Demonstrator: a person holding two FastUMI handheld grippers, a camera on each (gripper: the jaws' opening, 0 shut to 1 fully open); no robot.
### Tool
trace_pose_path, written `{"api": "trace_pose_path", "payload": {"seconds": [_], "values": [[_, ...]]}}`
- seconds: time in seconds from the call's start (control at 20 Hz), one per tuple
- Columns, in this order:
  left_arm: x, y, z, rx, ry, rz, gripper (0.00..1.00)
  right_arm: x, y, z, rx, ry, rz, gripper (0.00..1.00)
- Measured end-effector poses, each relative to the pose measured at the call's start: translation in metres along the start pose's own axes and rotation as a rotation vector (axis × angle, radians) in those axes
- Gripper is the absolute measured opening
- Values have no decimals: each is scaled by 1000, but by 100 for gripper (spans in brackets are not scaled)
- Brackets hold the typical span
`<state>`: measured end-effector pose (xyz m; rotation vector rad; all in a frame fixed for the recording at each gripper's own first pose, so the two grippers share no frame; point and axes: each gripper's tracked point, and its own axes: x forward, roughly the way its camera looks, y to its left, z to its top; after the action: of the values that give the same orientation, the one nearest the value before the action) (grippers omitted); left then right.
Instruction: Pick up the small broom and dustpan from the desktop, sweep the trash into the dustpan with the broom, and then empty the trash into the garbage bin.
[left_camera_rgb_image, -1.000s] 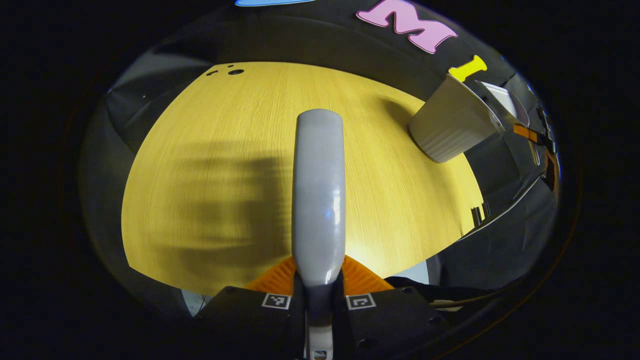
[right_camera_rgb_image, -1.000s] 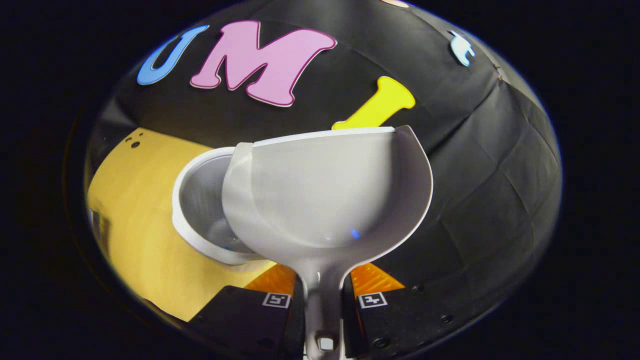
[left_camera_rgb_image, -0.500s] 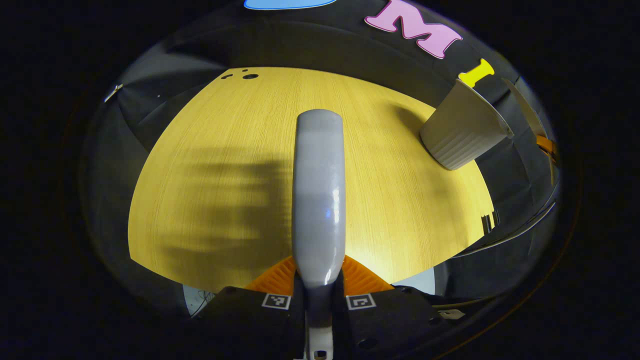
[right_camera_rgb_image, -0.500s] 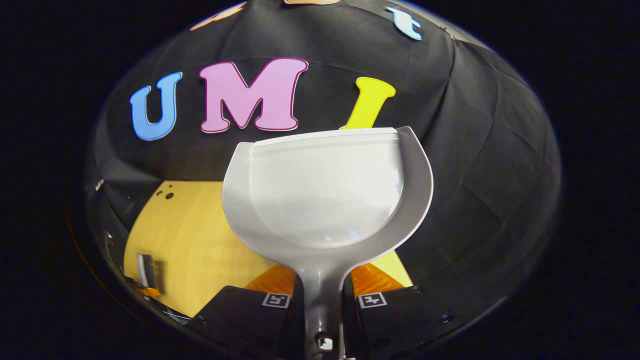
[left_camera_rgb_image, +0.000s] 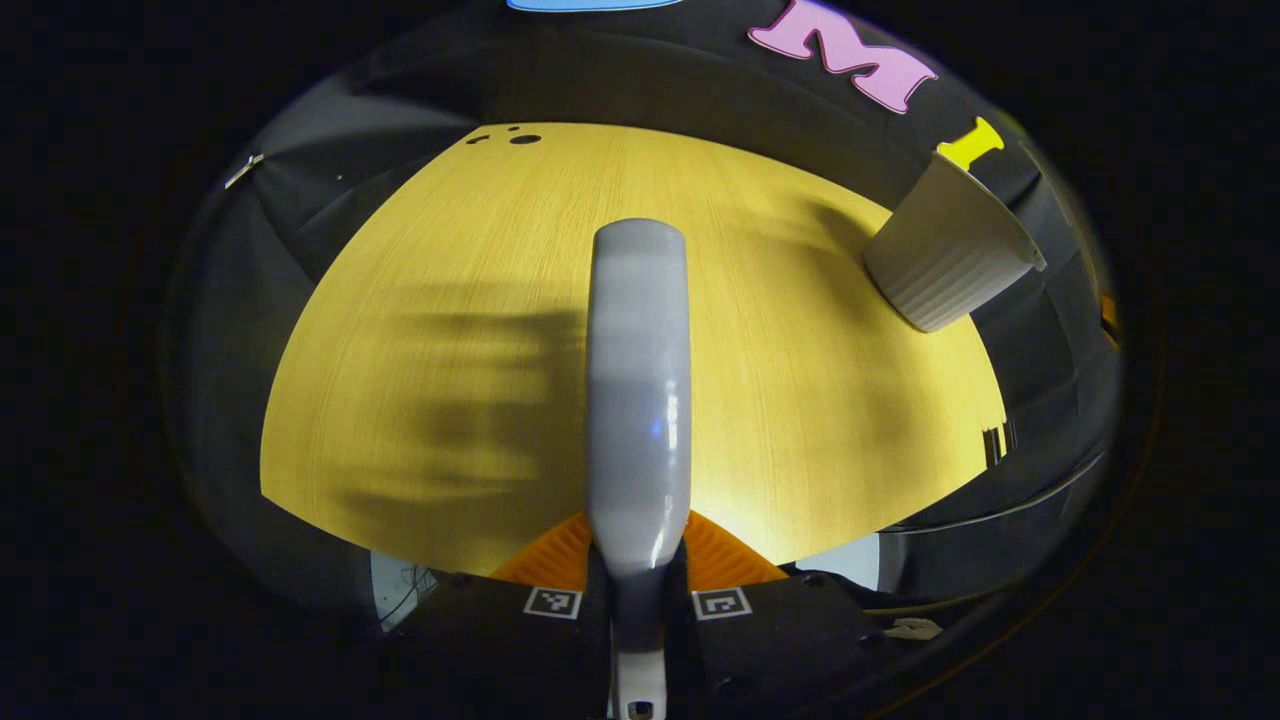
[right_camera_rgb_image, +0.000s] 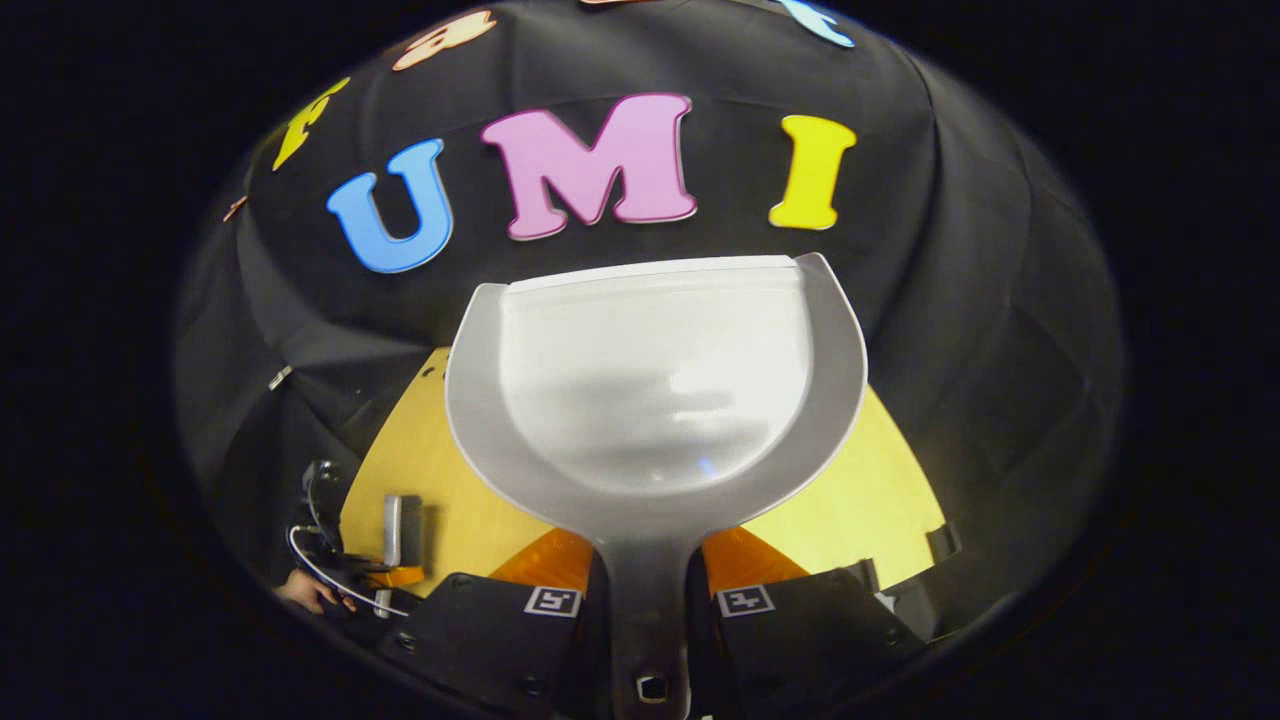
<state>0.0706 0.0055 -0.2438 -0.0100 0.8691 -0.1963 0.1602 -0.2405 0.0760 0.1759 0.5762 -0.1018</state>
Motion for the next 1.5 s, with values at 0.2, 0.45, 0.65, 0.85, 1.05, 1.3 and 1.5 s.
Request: {"api": "trace_pose_path", "payload": {"seconds": [0.2,0.45,0.65,0.85,1.05,1.3,1.5], "values": [[5,4,6,4,8,25,26,3,1,-16,-27,123,98,34],[19,18,27,18,21,52,26,21,-6,-33,6,264,169,35],[32,22,36,17,40,50,26,34,-2,-35,-71,273,181,34],[48,28,42,4,73,75,27,57,-5,-55,-45,347,203,34],[47,25,43,60,87,116,27,78,-15,-102,-30,448,171,35],[40,29,48,87,110,113,31,100,-19,-116,-11,472,126,27],[41,28,48,103,148,122,28,96,-23,-114,23,478,107,36]]}}
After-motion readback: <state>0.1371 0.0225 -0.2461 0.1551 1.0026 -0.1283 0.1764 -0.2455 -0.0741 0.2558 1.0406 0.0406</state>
